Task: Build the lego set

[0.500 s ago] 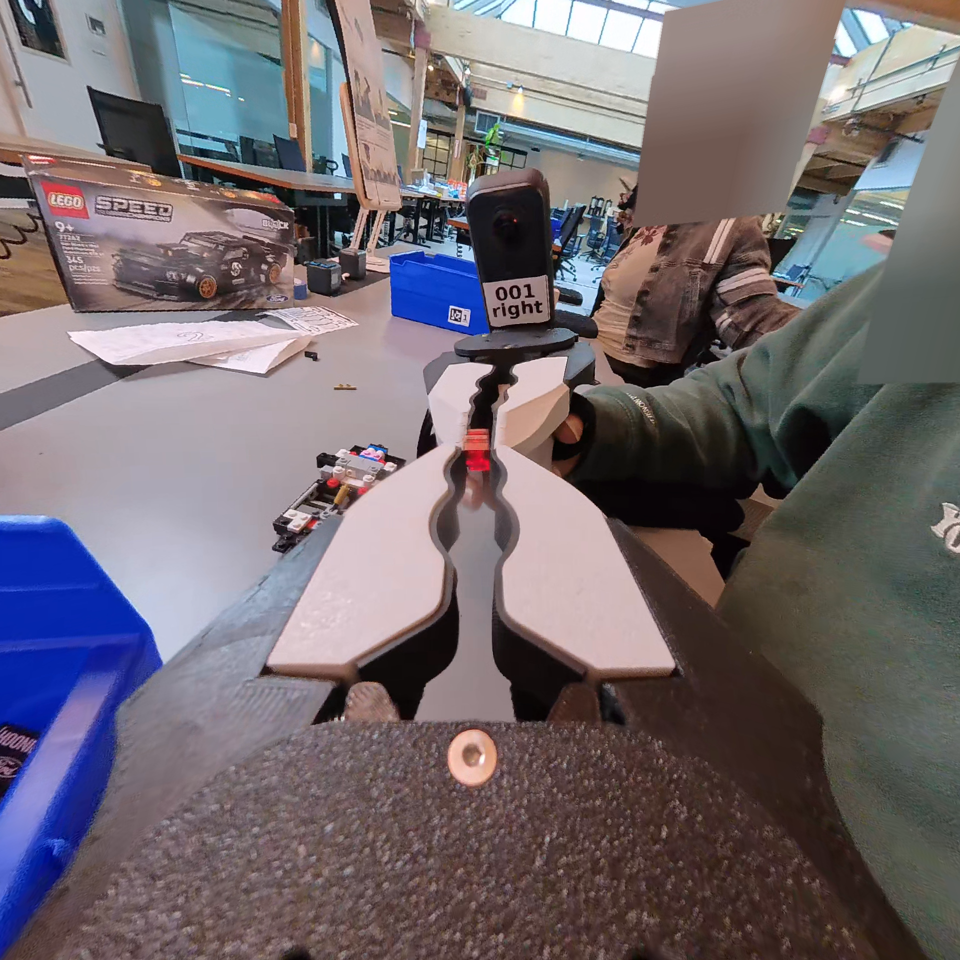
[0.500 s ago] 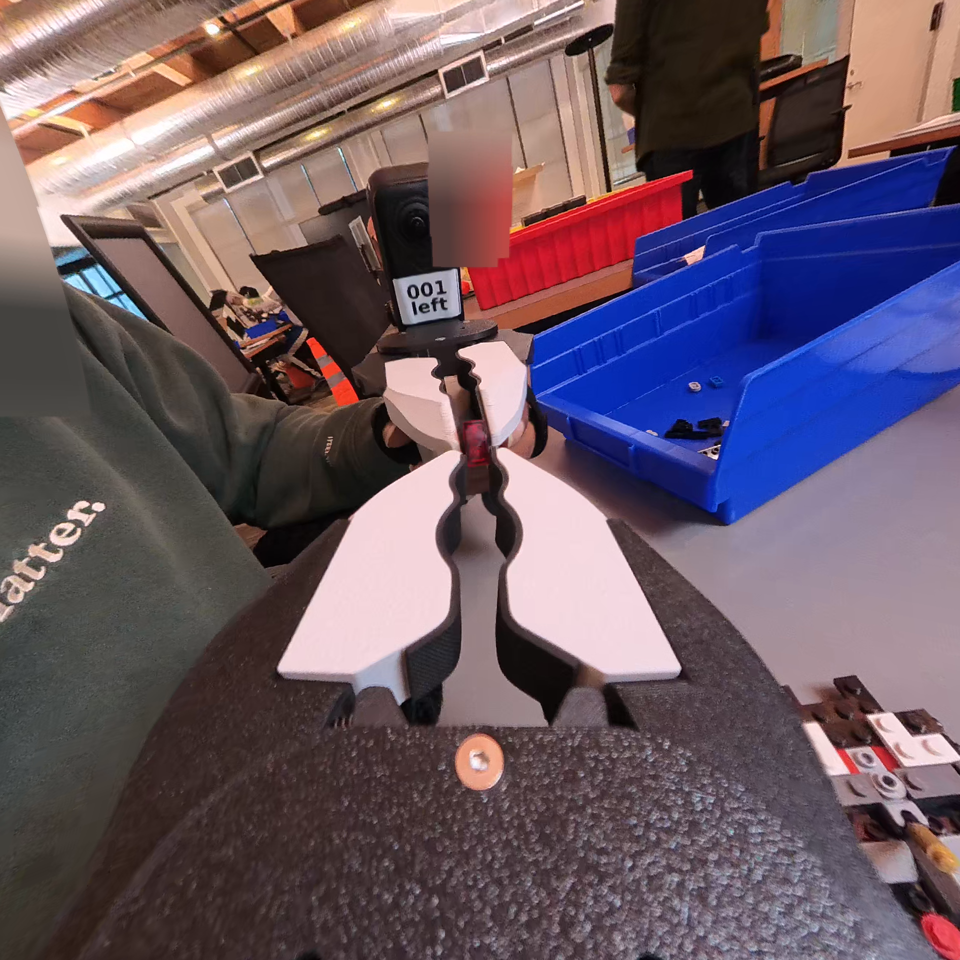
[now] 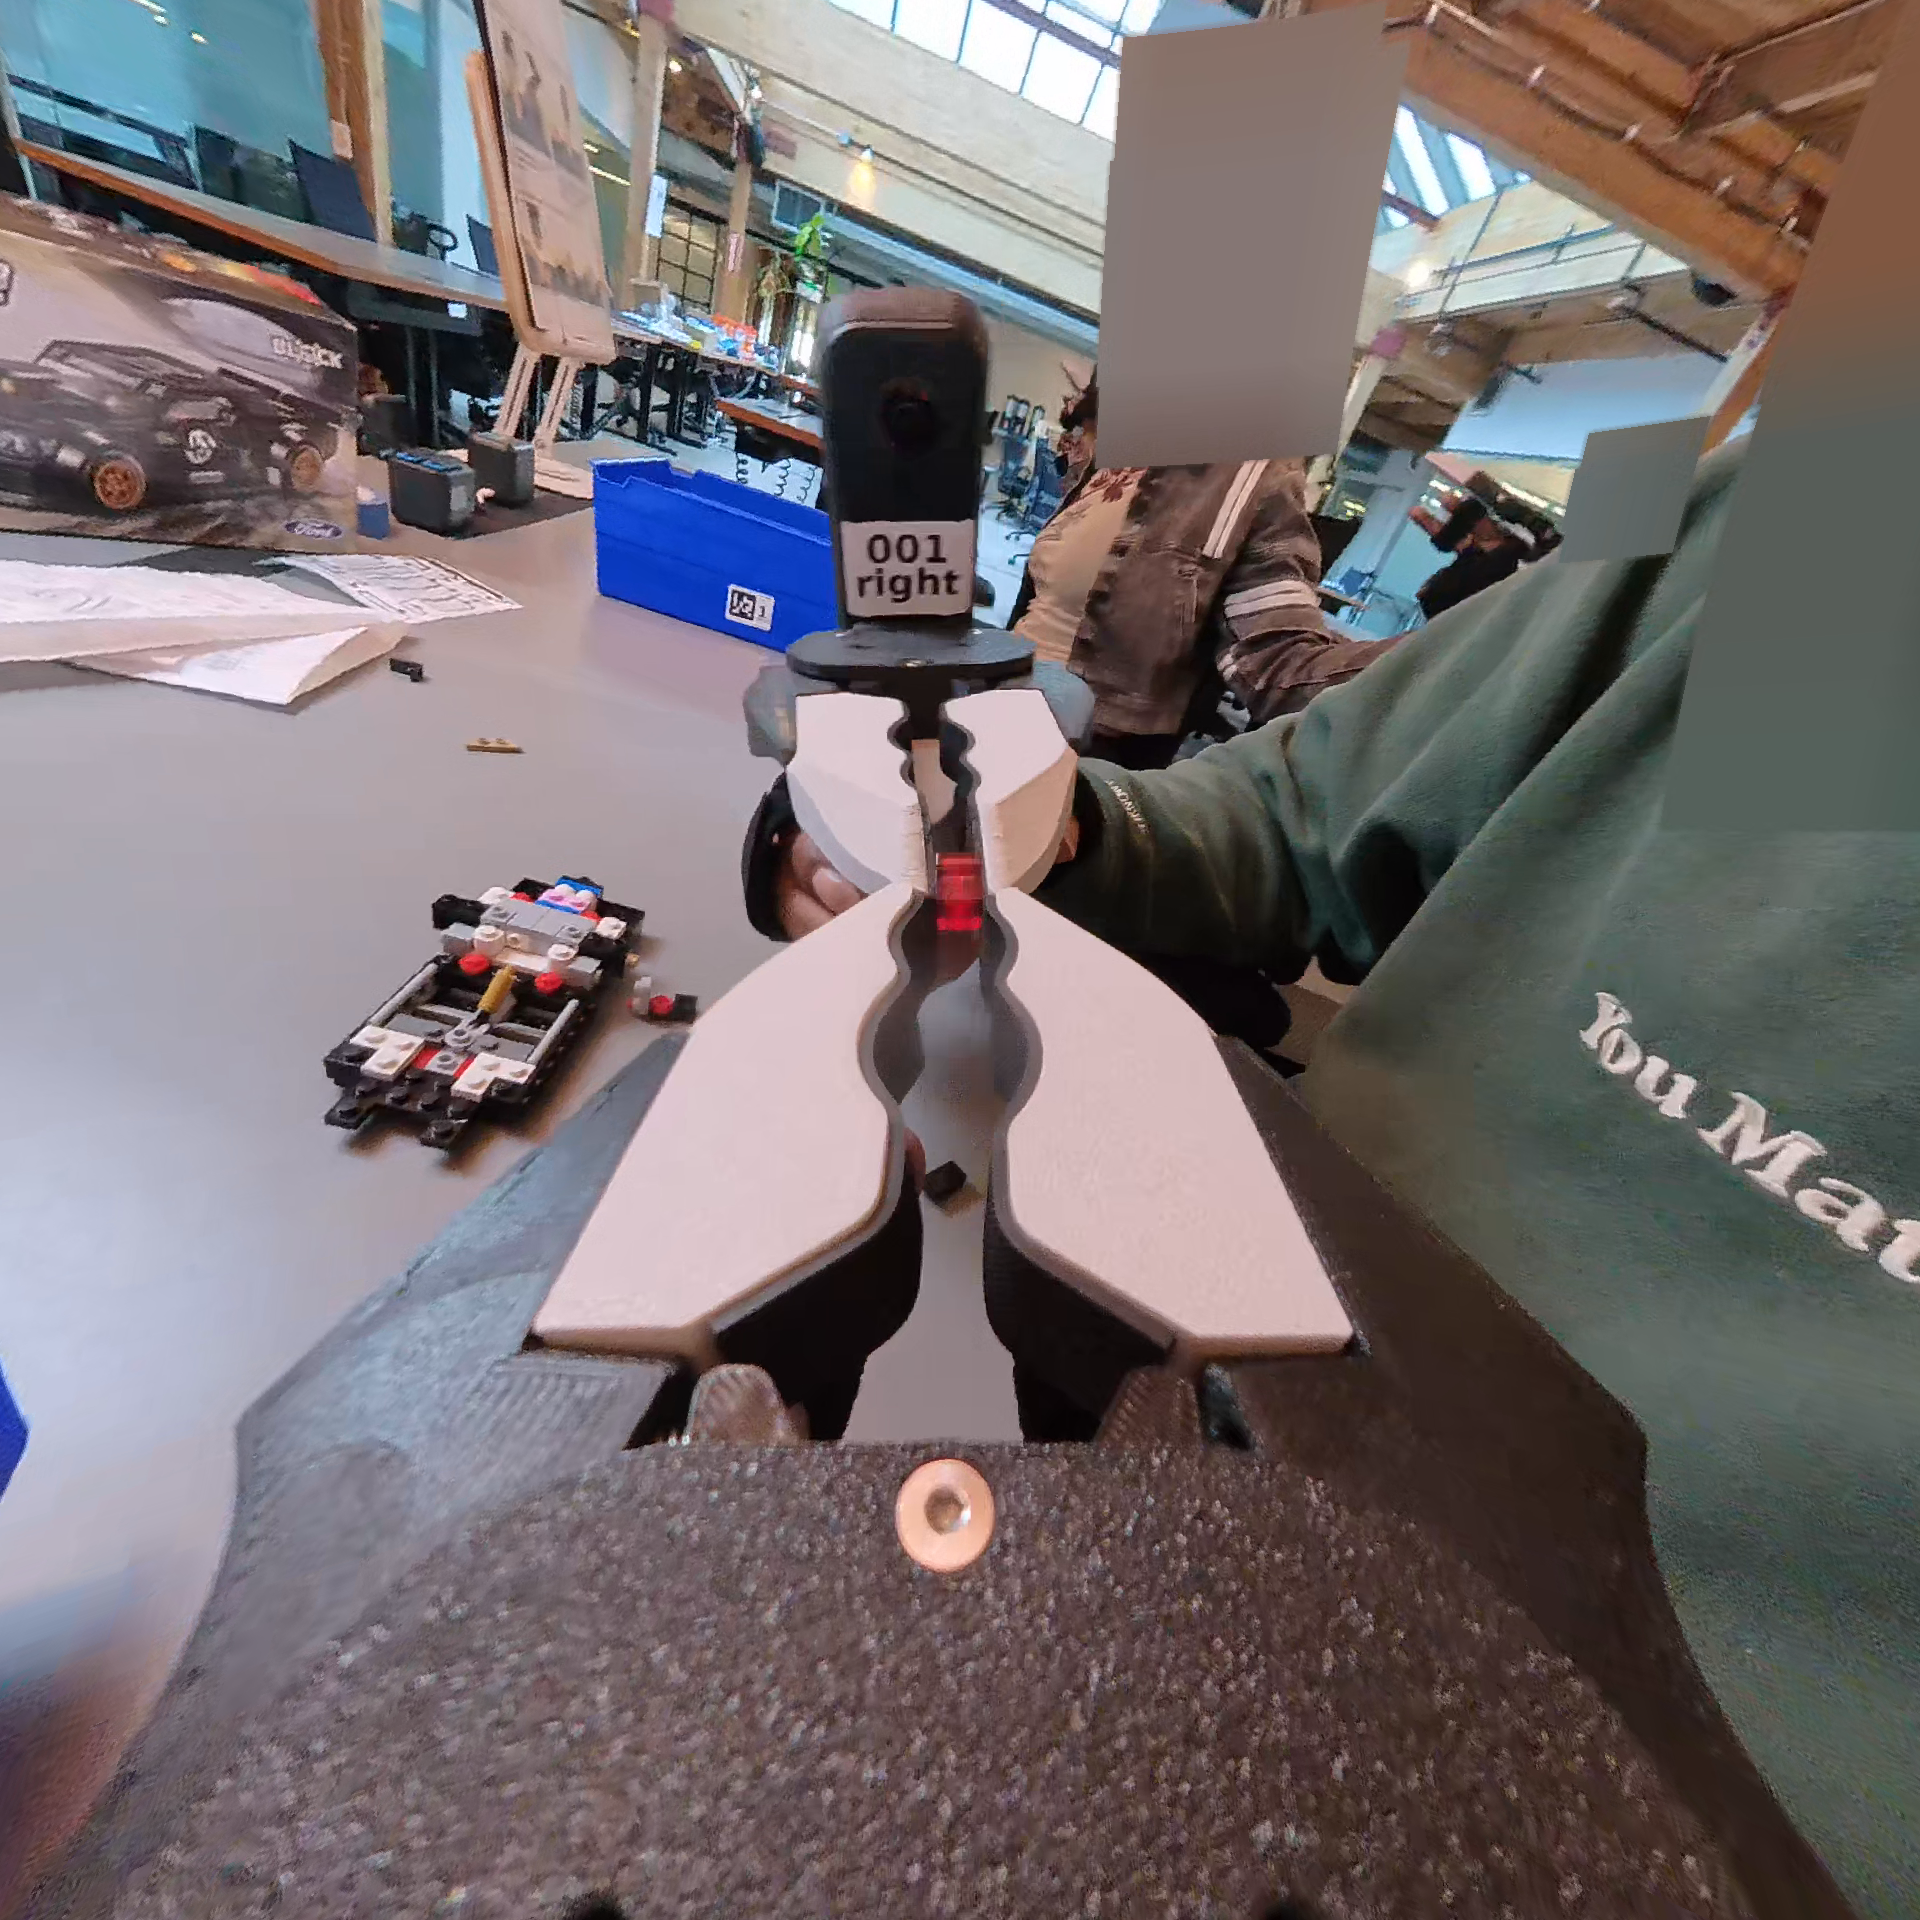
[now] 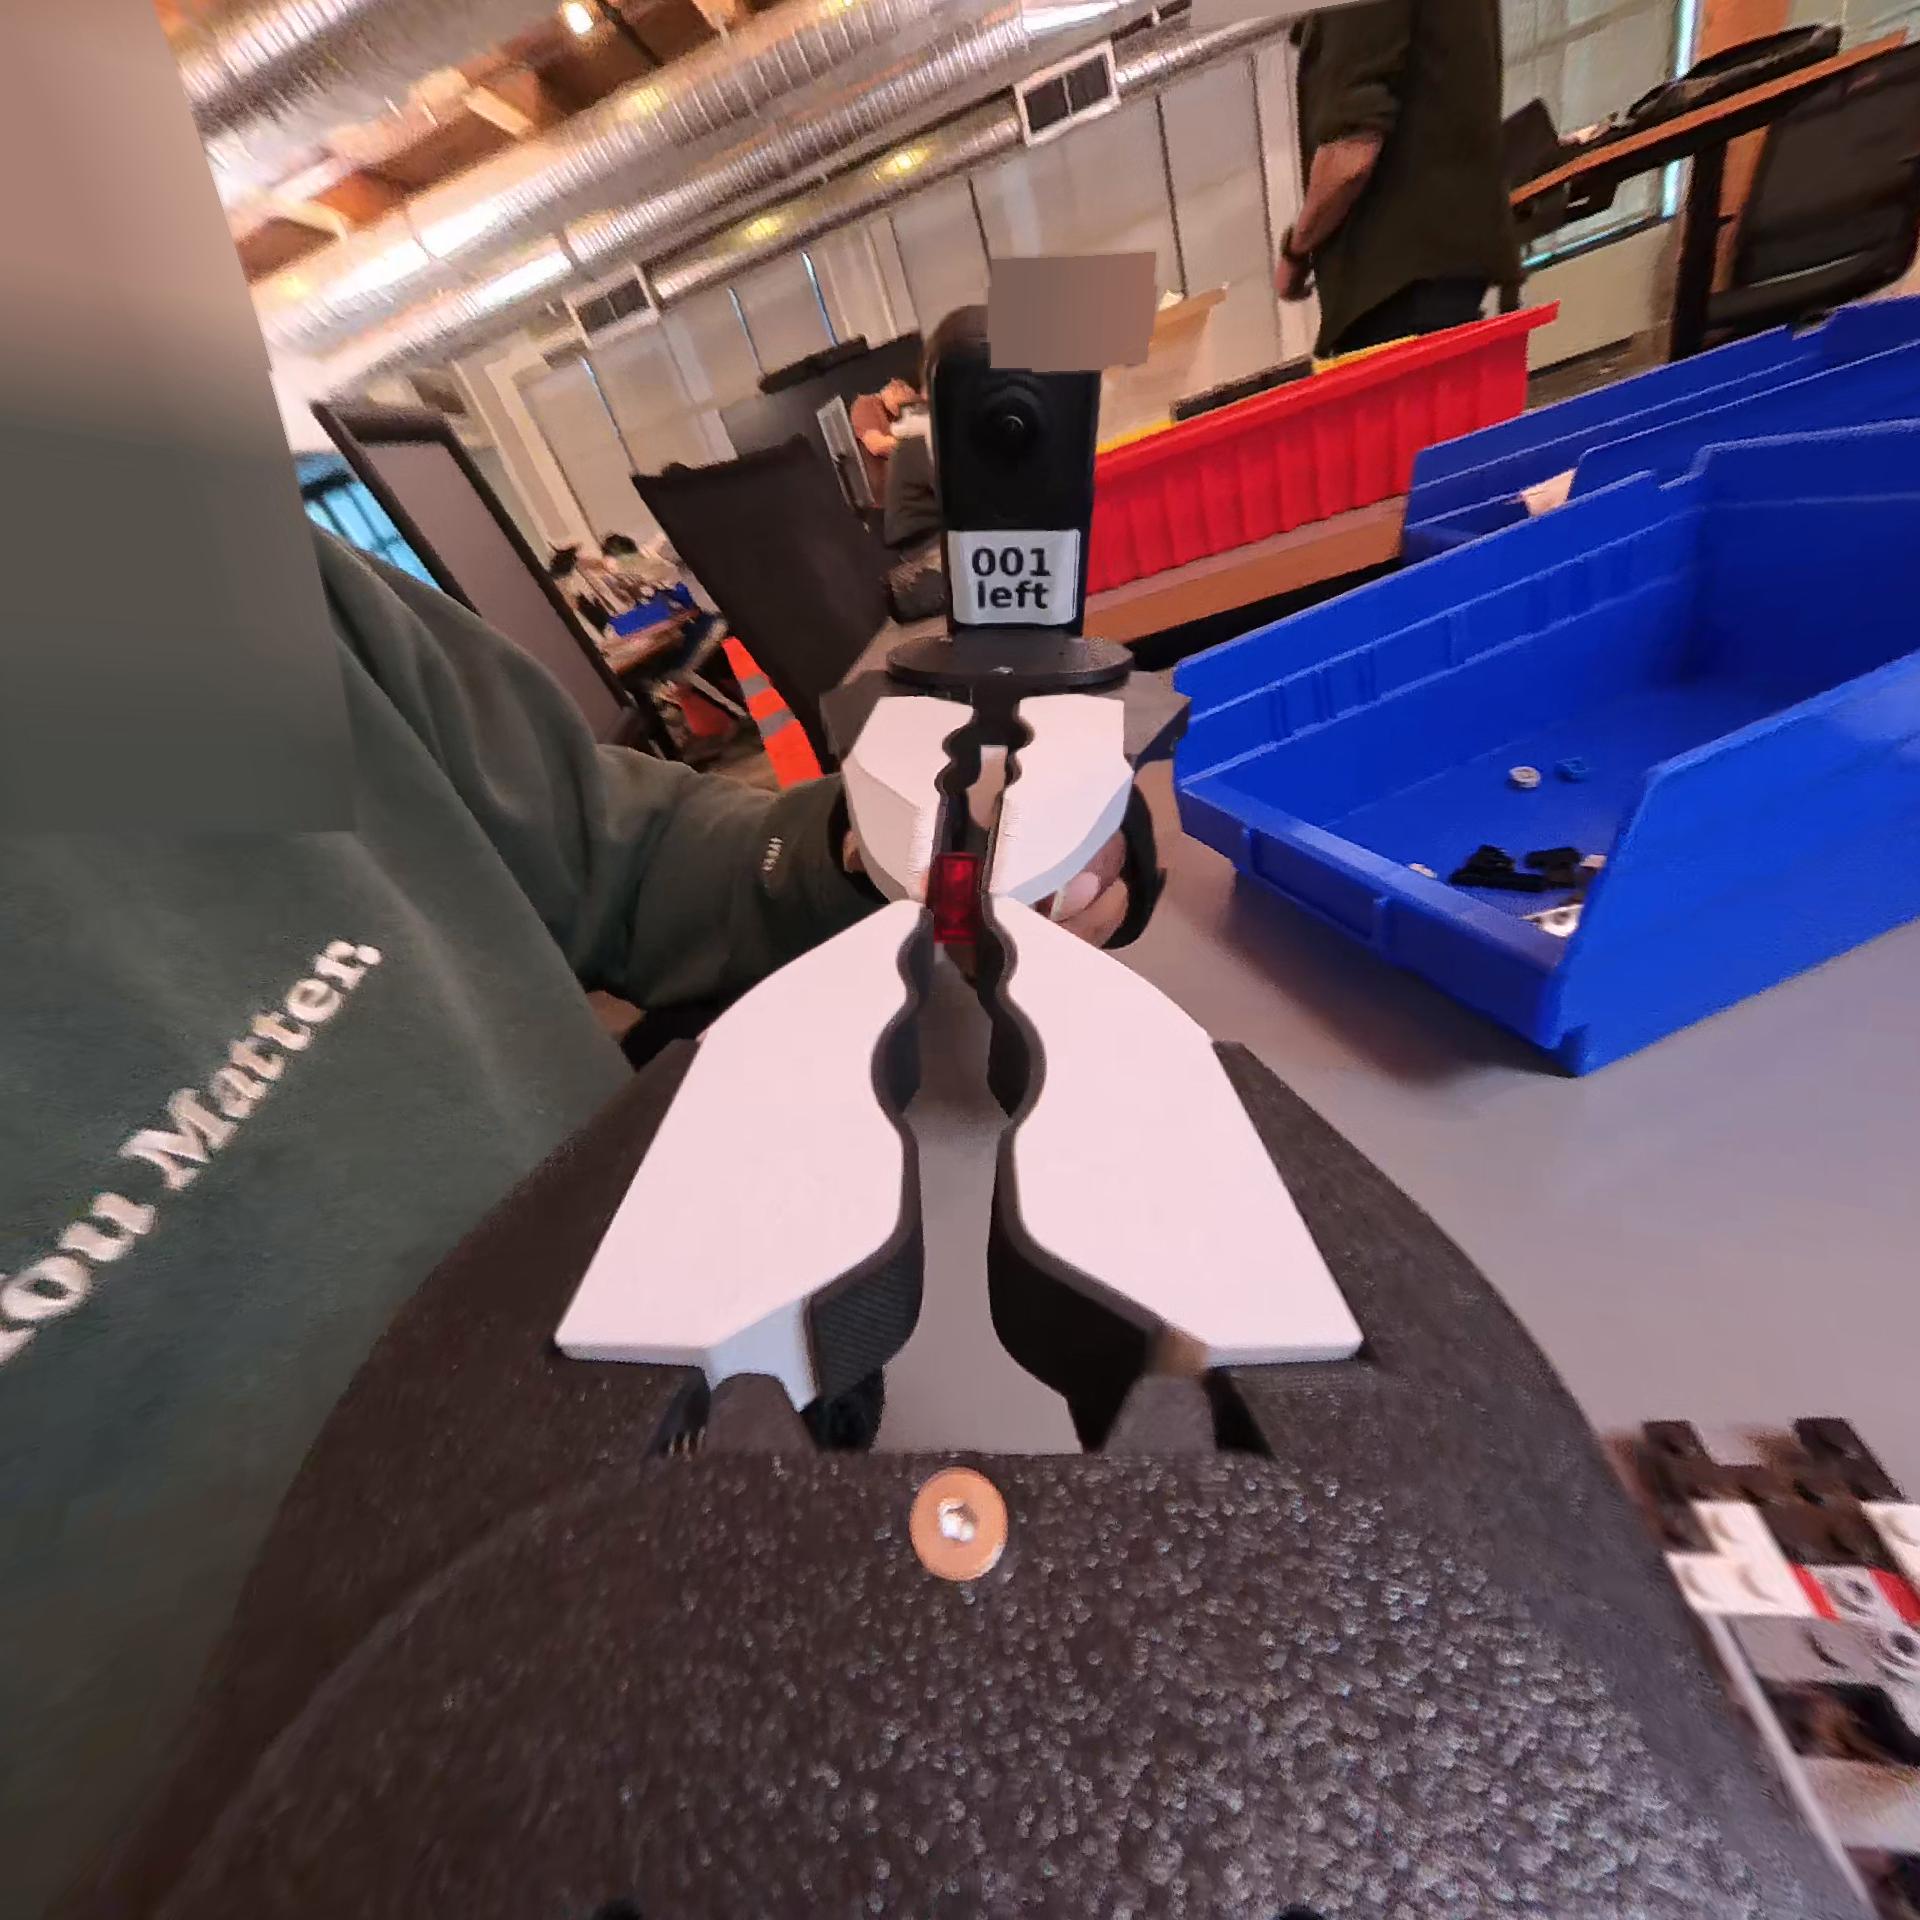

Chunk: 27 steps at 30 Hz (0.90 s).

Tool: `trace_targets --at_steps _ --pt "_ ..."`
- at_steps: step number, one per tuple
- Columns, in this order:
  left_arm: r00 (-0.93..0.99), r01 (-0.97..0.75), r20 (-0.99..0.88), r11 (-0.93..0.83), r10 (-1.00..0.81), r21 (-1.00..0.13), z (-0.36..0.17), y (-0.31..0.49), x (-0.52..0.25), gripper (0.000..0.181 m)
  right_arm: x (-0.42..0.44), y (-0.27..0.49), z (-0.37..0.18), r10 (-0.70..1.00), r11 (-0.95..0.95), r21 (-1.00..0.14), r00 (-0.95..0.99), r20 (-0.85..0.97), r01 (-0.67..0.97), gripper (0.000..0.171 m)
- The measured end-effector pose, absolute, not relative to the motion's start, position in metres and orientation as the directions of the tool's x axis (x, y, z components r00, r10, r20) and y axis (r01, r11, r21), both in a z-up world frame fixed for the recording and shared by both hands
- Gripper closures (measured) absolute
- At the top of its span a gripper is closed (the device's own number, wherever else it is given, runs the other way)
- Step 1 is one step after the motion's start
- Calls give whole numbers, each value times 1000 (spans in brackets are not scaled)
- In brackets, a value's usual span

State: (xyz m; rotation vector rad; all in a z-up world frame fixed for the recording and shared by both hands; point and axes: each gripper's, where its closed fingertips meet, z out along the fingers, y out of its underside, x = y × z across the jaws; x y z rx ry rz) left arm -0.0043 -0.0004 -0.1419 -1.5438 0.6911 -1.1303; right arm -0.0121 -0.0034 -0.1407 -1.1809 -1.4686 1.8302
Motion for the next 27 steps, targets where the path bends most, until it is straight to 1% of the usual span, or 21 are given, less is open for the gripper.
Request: trace_targets --at_steps 4,6,7,8,13,17,21,23,24,25,27 --pt "397 55 279 -281 -874 -958 -149 -2 -5 173 -10 -3 -141 759 -353 -925 -535 -371 140 164" --pt "498 -85 210 -289 -842 -954 -176 8 -15 173 2 10 -111 701 -475 -879 -585 -409 45 164" --pt "496 -67 230 -301 -837 -951 -176 9 -17 173 4 19 -110 754 -430 -903 -543 -370 19 164" --pt "472 -6 274 -314 -838 -950 -167 9 -18 173 5 24 -113 803 -370 -929 -498 -328 15 164" --pt "514 30 233 -254 -825 -967 -155 13 -29 173 4 31 -125 815 -382 -923 -455 -359 42 164" --pt "552 15 171 -195 -816 -981 -149 15 -32 173 1 27 -130 811 -373 -926 -463 -359 64 164" --pt "632 -54 91 -160 -770 -986 -156 25 -40 173 1 26 -130 805 -382 -922 -466 -368 69 164" --pt "700 -80 52 -152 -712 -985 -158 35 -52 173 0 27 -133 807 -379 -922 -459 -372 80 164" --pt "755 -97 30 -157 -655 -983 -161 43 -63 173 -1 26 -134 807 -377 -922 -457 -373 86 164" --pt "817 -117 2 -169 -577 -979 -165 53 -78 173 -2 25 -135 807 -375 -922 -457 -374 93 164" --pt "933 -186 -107 -205 -344 -961 -174 72 -120 173 -4 24 -139 809 -366 -924 -453 -375 112 164"
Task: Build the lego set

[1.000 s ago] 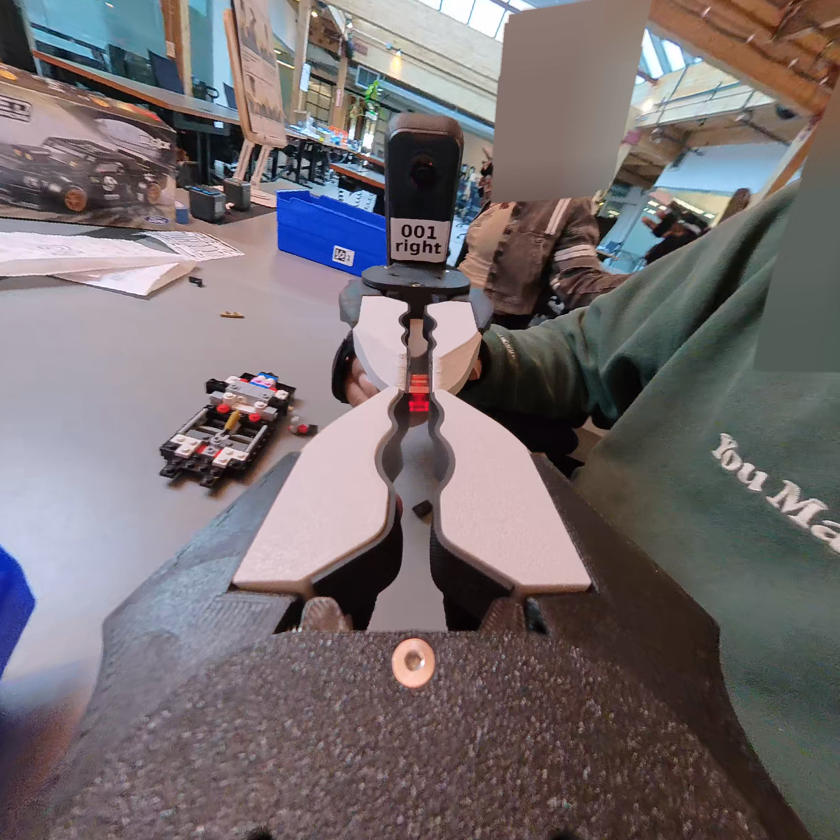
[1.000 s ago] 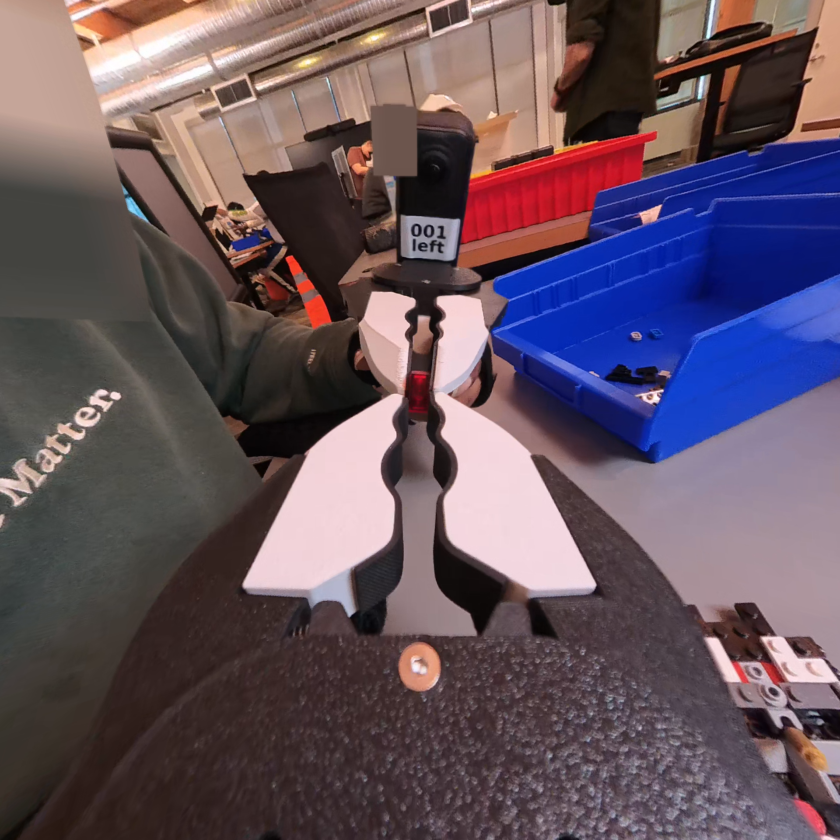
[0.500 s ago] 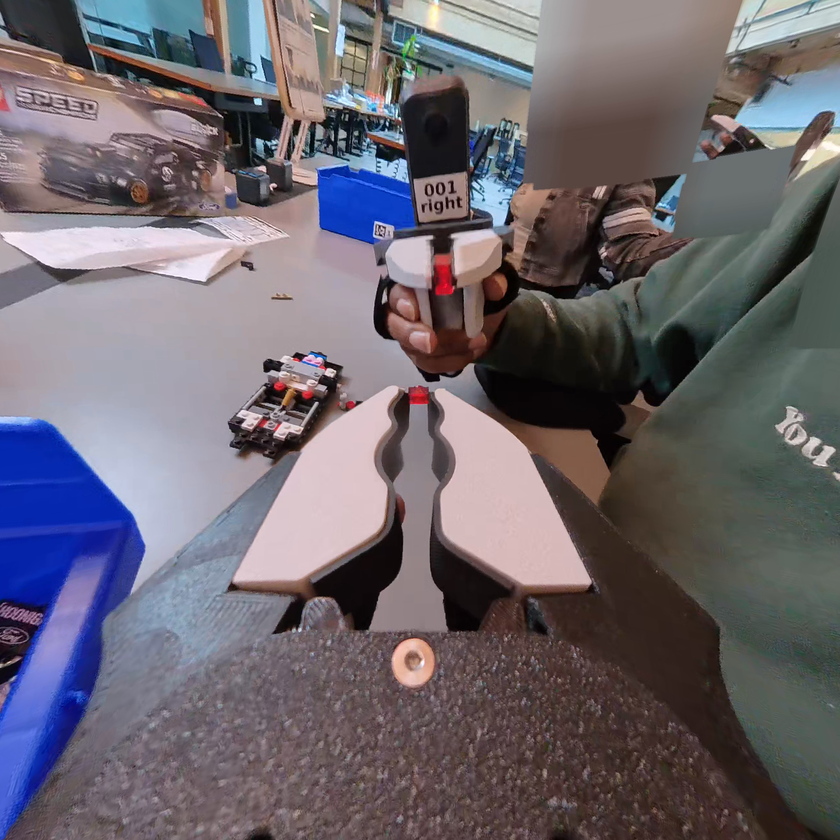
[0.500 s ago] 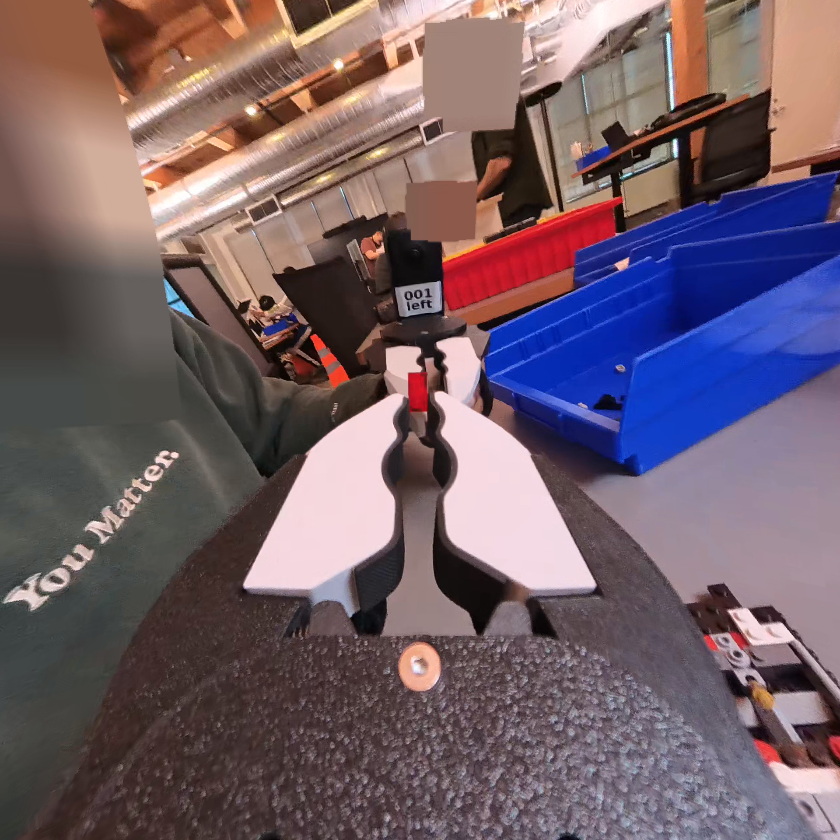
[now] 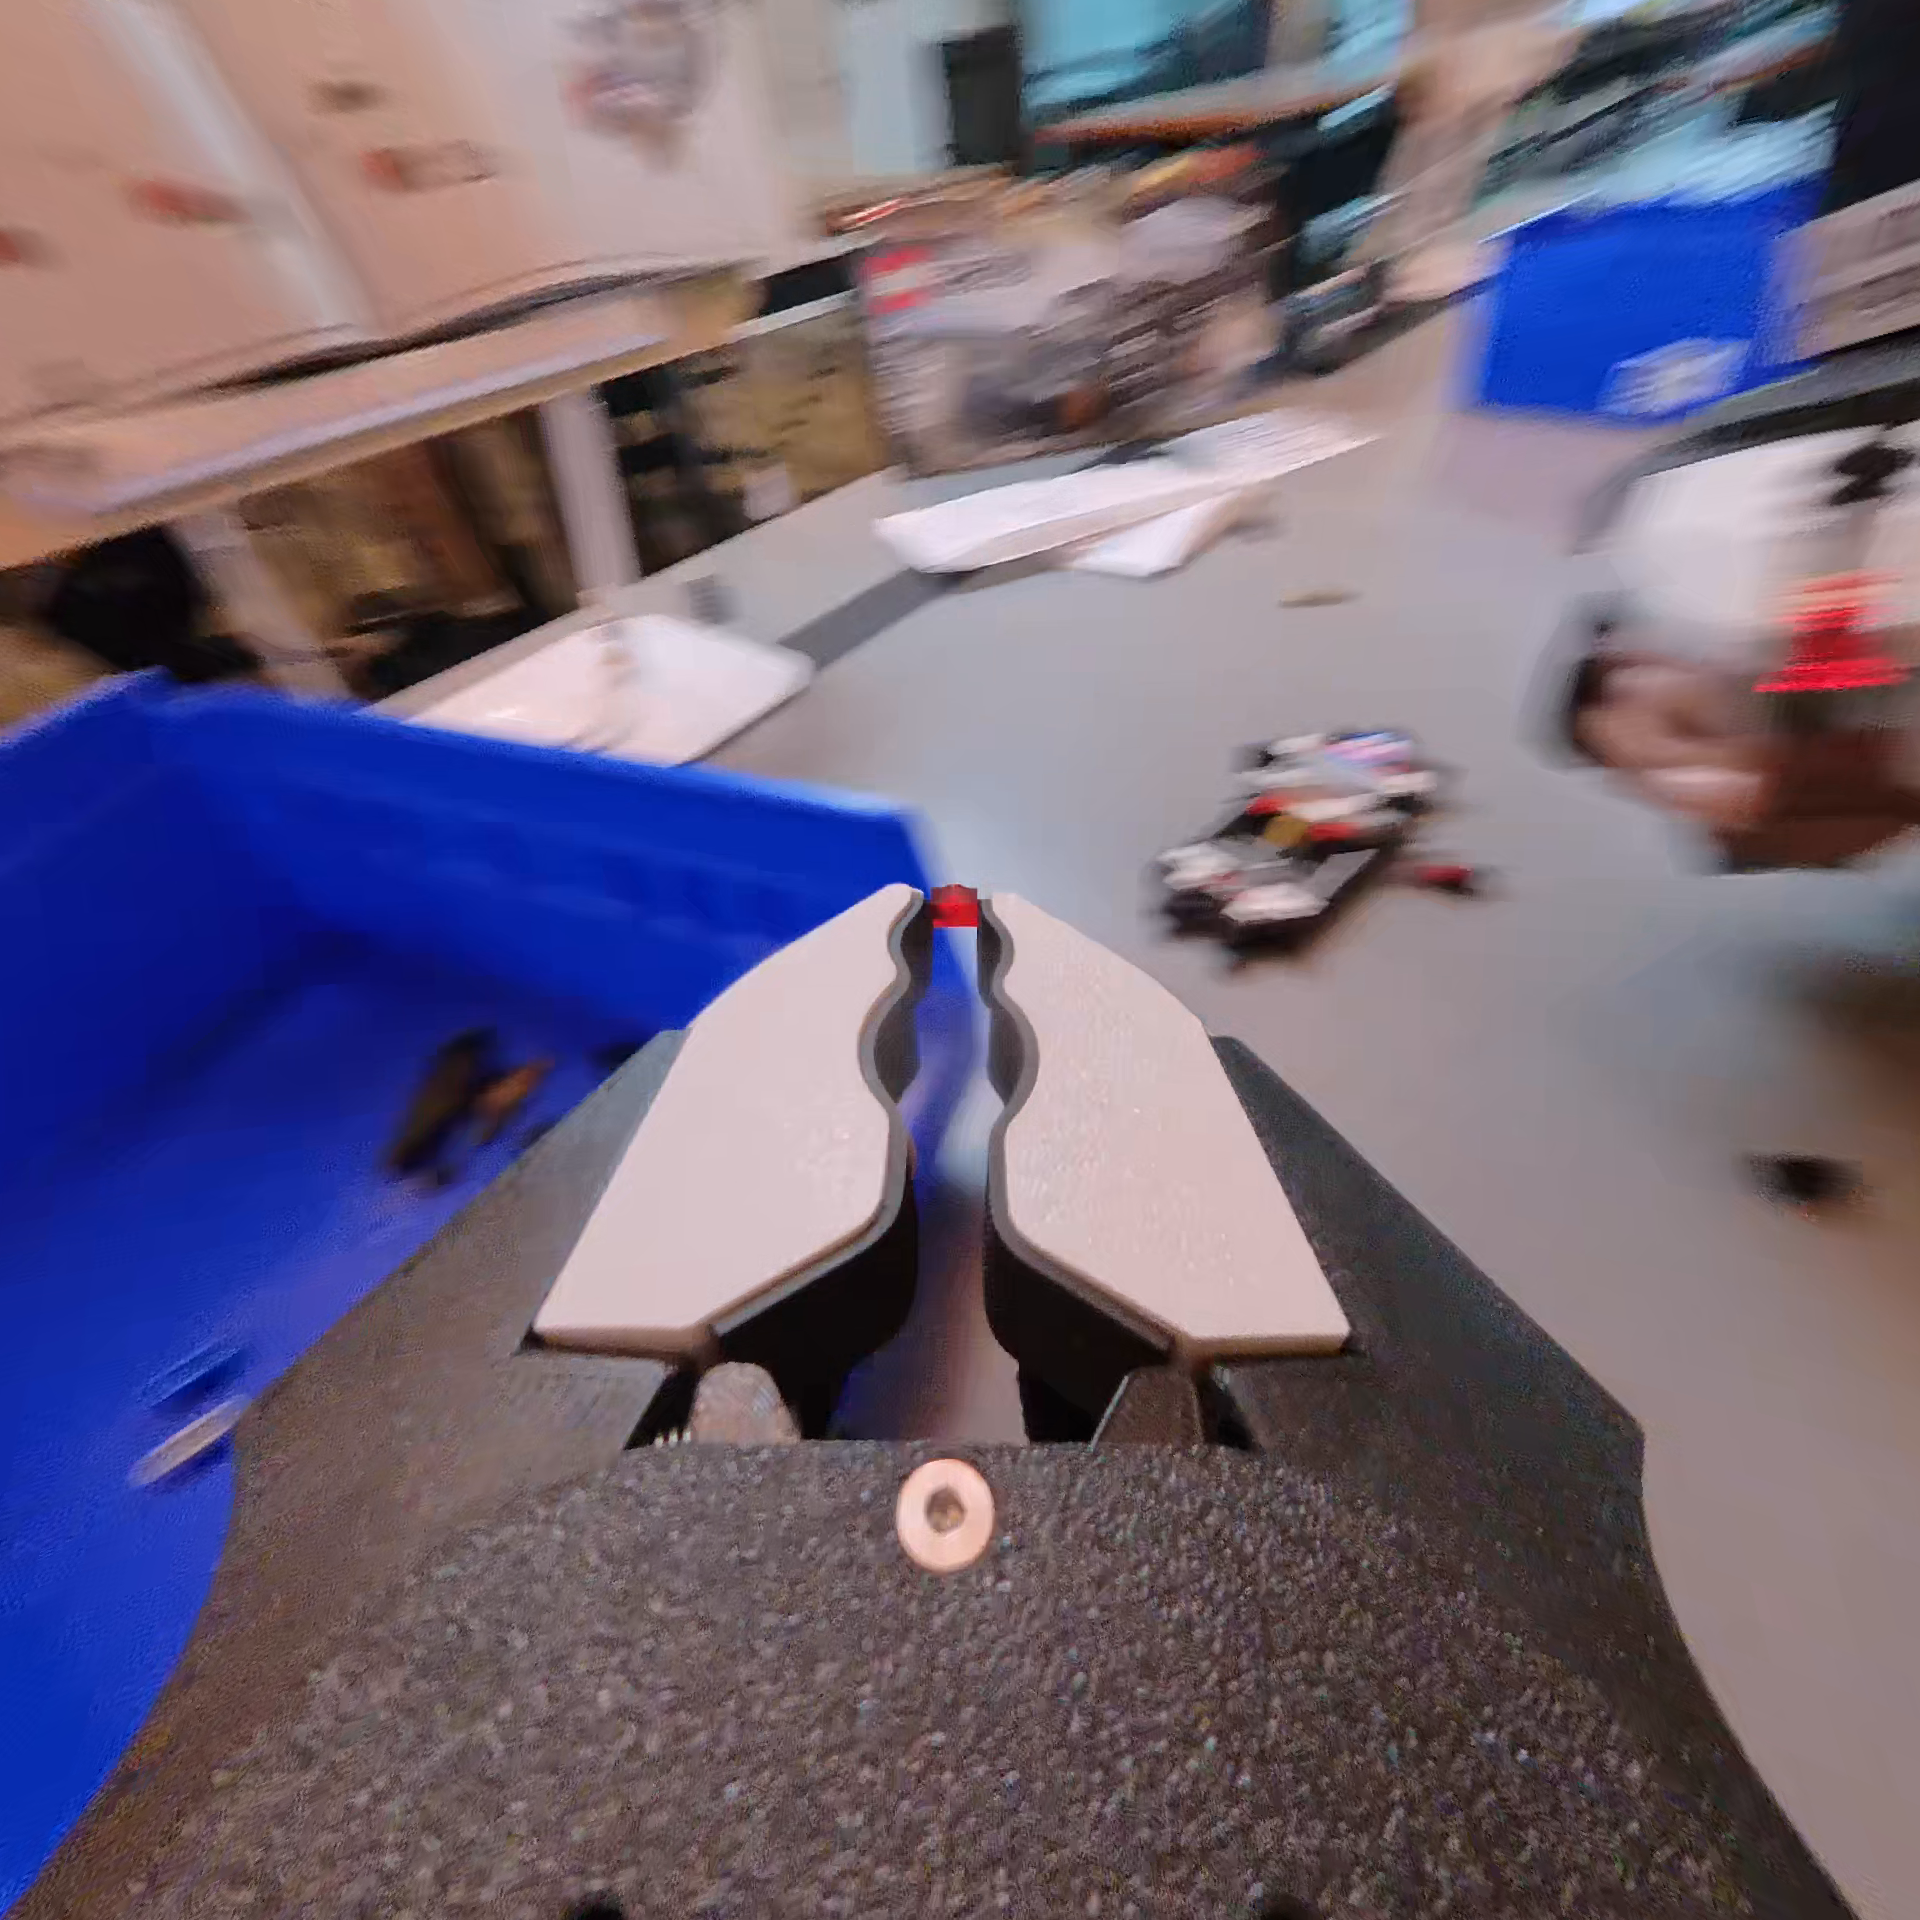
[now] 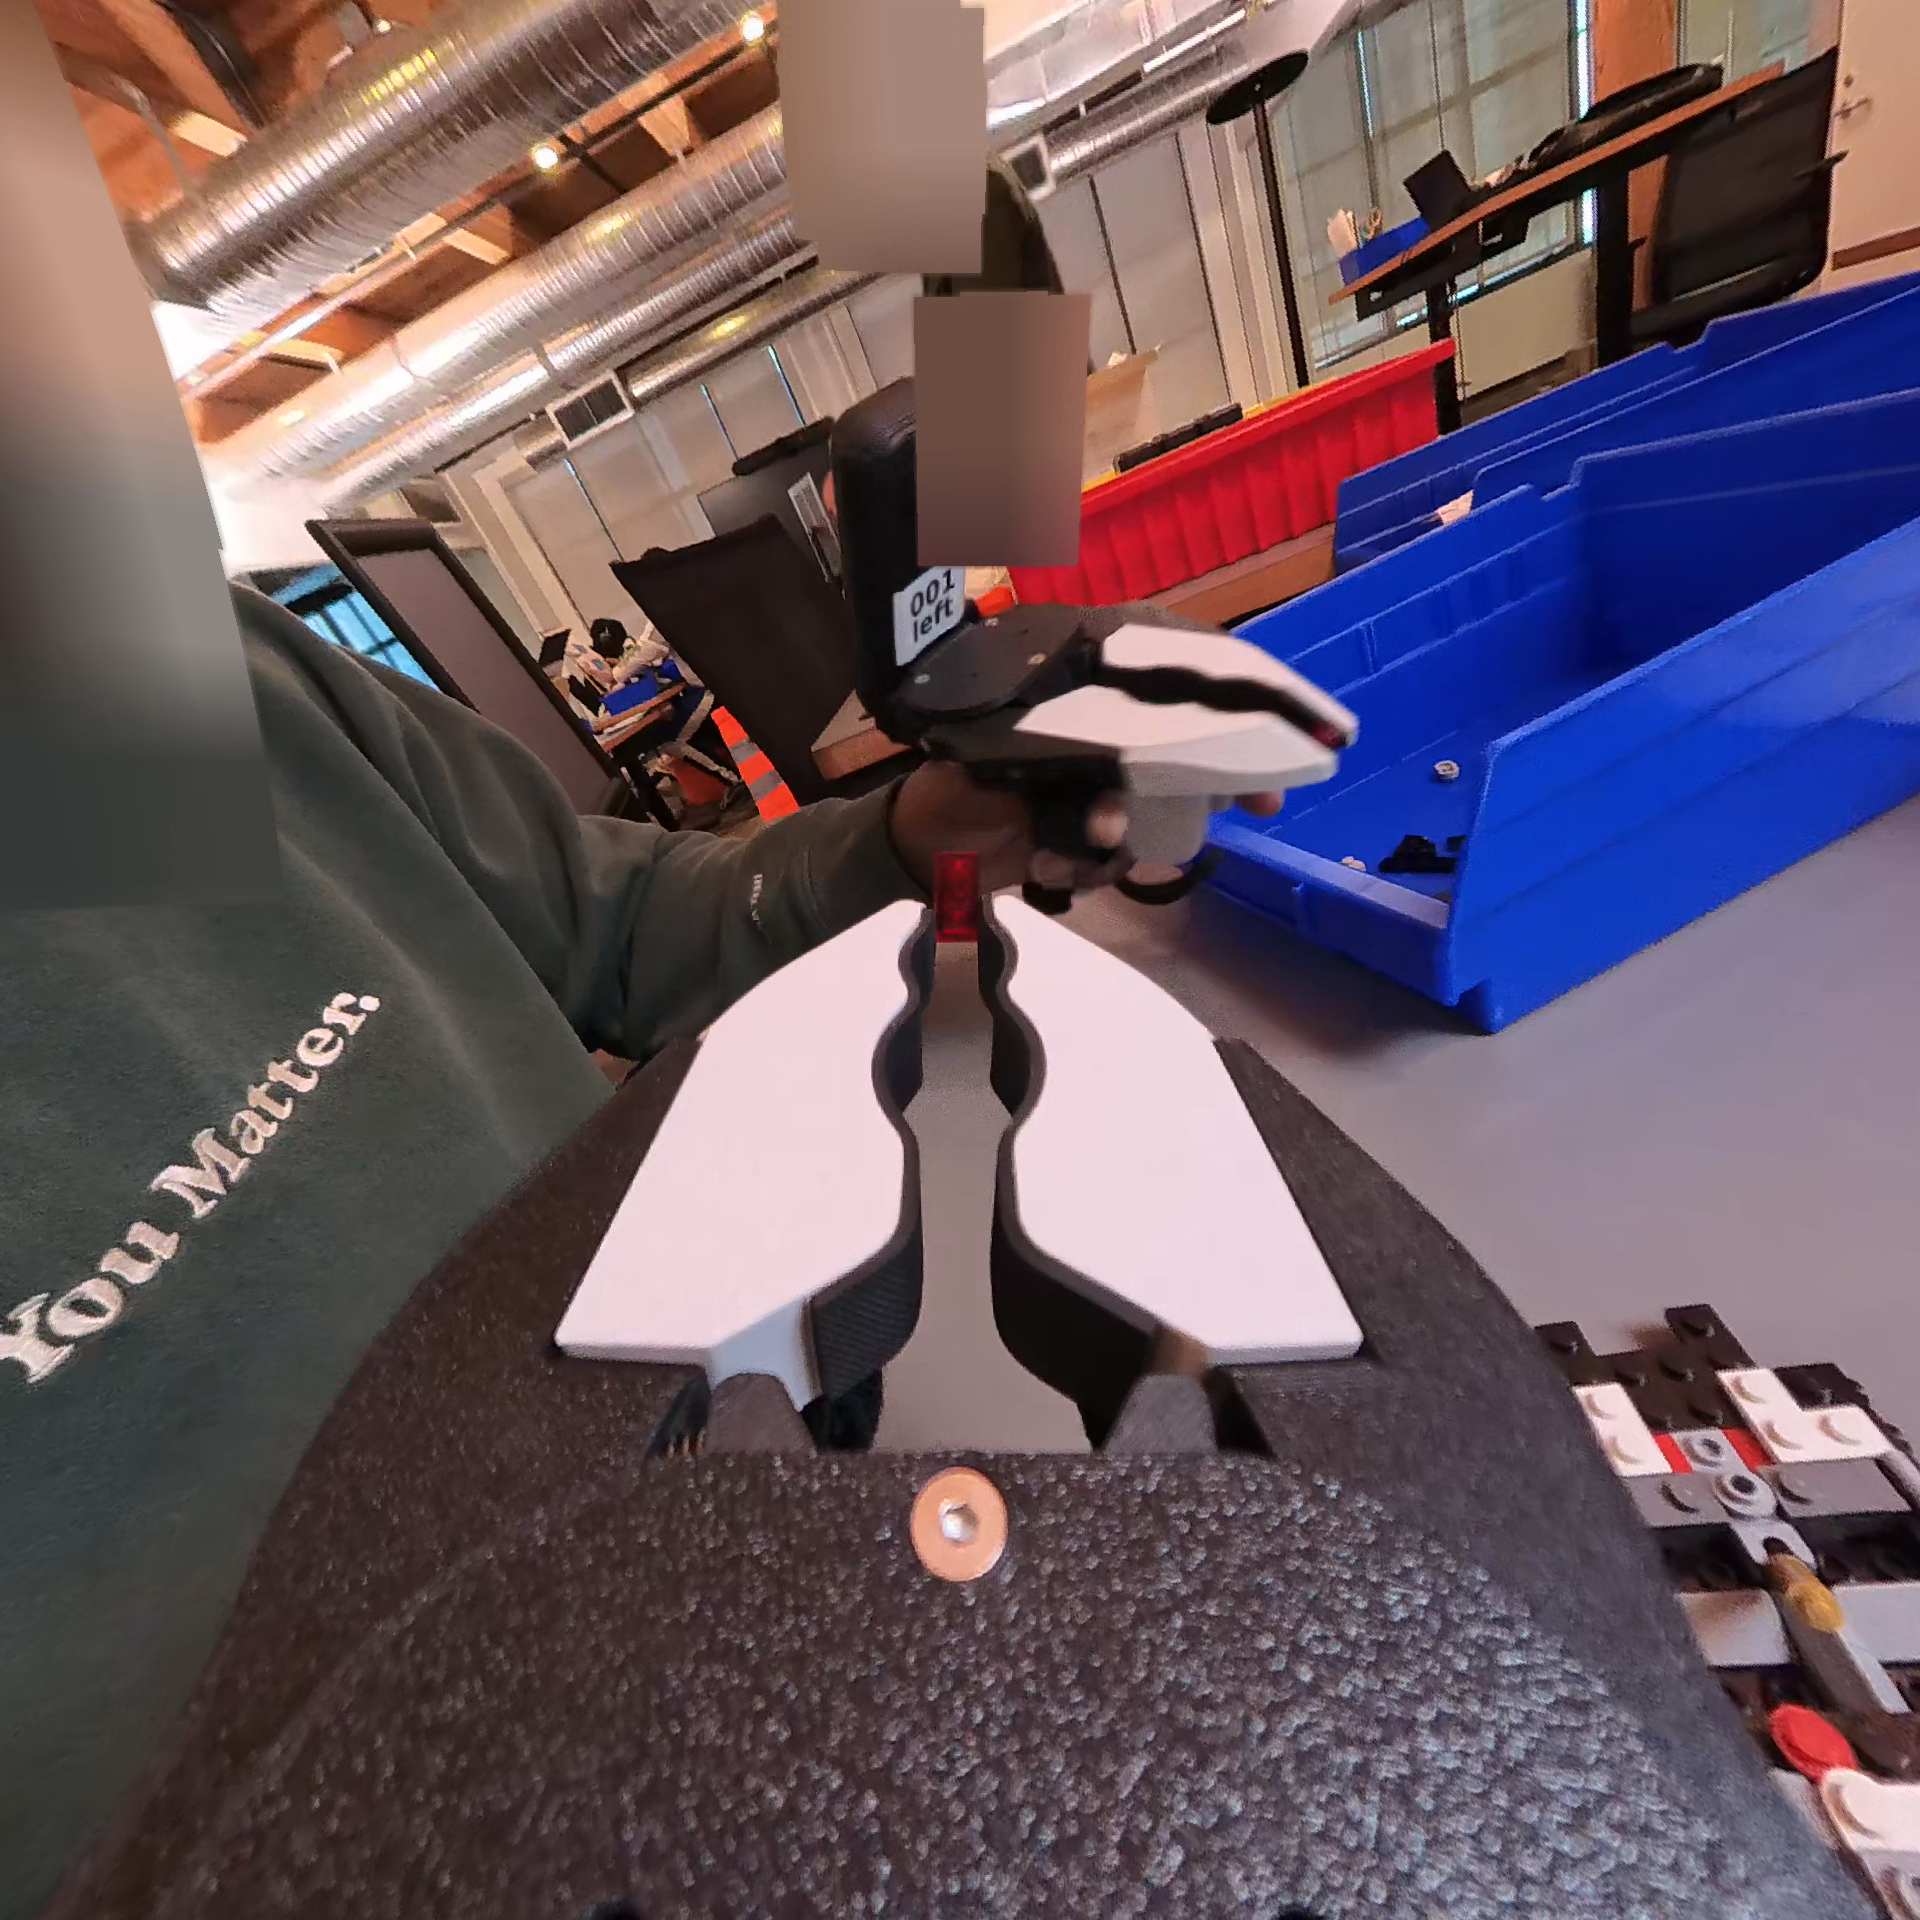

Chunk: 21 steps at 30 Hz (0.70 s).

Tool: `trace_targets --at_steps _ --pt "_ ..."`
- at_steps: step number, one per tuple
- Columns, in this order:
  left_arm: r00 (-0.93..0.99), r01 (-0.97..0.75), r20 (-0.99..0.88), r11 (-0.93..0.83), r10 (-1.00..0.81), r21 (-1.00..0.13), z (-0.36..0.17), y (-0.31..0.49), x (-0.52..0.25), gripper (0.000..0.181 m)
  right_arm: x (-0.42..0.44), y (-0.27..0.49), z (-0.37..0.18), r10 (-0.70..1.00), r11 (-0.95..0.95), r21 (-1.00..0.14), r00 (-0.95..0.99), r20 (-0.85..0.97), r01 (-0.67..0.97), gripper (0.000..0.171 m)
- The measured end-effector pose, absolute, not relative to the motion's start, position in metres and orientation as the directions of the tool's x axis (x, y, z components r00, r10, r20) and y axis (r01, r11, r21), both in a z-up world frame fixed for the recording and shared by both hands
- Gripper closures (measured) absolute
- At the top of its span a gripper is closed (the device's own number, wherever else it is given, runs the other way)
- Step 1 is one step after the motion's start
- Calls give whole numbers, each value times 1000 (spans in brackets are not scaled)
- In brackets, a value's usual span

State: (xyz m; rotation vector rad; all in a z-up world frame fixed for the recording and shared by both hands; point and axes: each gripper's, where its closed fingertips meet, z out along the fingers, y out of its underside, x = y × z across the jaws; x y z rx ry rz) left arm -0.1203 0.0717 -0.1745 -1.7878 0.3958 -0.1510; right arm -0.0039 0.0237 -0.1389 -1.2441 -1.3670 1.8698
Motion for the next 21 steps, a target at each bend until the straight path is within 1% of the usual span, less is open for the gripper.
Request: trace_targets --at_steps 1,2,3,4,5,6,10,12,13,15,18,20,21 --pt "957 -237 -182 -245 -227 -940 -181 77 -142 173 -5 23 -141 810 -360 -925 -450 -375 122 163" --pt "954 -293 -259 -308 -149 -905 -191 80 -159 174 -6 22 -143 810 -356 -925 -450 -376 132 164" --pt "937 -347 -331 -379 -108 -858 -202 80 -171 169 -7 21 -145 809 -354 -925 -450 -378 142 163" --pt "918 -389 -382 -435 -107 -812 -212 80 -176 157 -7 19 -146 807 -351 -924 -452 -381 152 163" --pt "906 -410 -404 -487 -124 -771 -223 78 -177 151 -8 19 -148 807 -349 -923 -450 -383 159 163" --pt "906 -406 -409 -488 -108 -772 -223 79 -178 157 -8 18 -149 807 -348 -923 -448 -384 164 163" --pt "919 -389 -369 -470 -138 -792 -220 78 -172 145 -9 20 -152 811 -349 -920 -435 -391 175 163" --pt "924 -381 -351 -419 -150 -824 -212 79 -166 143 -11 23 -153 818 -354 -919 -420 -394 174 163" --pt "924 -381 -340 -381 -174 -842 -206 79 -159 142 -11 23 -154 817 -354 -918 -419 -395 176 163" --pt "916 -359 -280 -277 -288 -891 -194 76 -132 142 -12 24 -155 820 -358 -917 -411 -399 176 163" --pt "830 -173 -52 -167 -555 -971 -172 55 -74 156 -13 25 -154 820 -370 -914 -403 -406 168 163" --pt "742 -32 92 -173 -664 -984 -160 42 -48 158 -13 25 -155 821 -369 -914 -402 -405 168 163" --pt "702 5 135 -185 -699 -983 -157 36 -39 159 -14 25 -155 822 -368 -915 -404 -403 164 164"
